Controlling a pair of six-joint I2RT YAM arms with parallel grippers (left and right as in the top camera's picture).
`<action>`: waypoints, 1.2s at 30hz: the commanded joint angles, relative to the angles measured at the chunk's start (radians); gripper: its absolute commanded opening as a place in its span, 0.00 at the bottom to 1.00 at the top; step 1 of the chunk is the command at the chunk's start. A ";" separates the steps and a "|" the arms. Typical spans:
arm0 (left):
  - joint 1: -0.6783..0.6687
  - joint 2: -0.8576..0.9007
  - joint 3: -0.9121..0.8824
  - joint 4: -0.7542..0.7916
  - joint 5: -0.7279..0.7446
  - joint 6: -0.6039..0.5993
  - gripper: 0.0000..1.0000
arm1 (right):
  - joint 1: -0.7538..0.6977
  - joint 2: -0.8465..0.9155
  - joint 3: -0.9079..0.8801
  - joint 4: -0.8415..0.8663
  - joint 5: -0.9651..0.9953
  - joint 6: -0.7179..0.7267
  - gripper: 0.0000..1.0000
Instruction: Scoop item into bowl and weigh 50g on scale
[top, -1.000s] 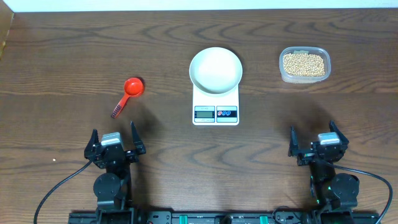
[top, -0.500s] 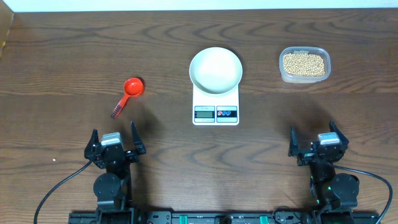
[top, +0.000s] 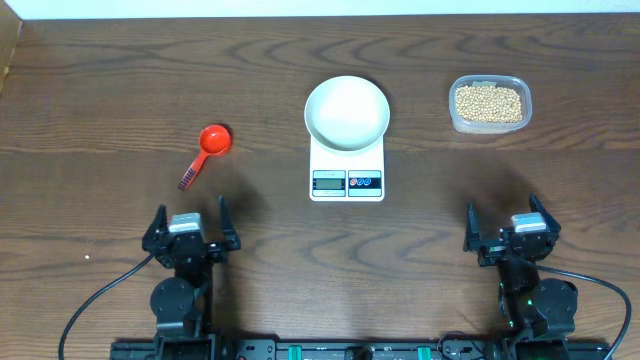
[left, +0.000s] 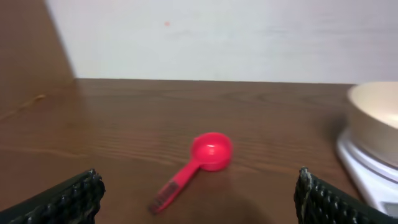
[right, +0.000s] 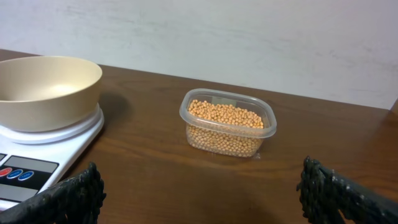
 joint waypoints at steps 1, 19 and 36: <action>-0.004 0.008 0.005 -0.029 0.148 -0.010 1.00 | 0.009 -0.005 -0.002 -0.005 0.011 -0.007 0.99; -0.004 0.850 0.851 -0.487 0.193 -0.009 1.00 | 0.009 -0.005 -0.002 -0.005 0.011 -0.007 0.99; -0.003 1.696 1.646 -1.016 0.351 0.089 1.00 | 0.009 -0.005 -0.002 -0.005 0.011 -0.007 0.99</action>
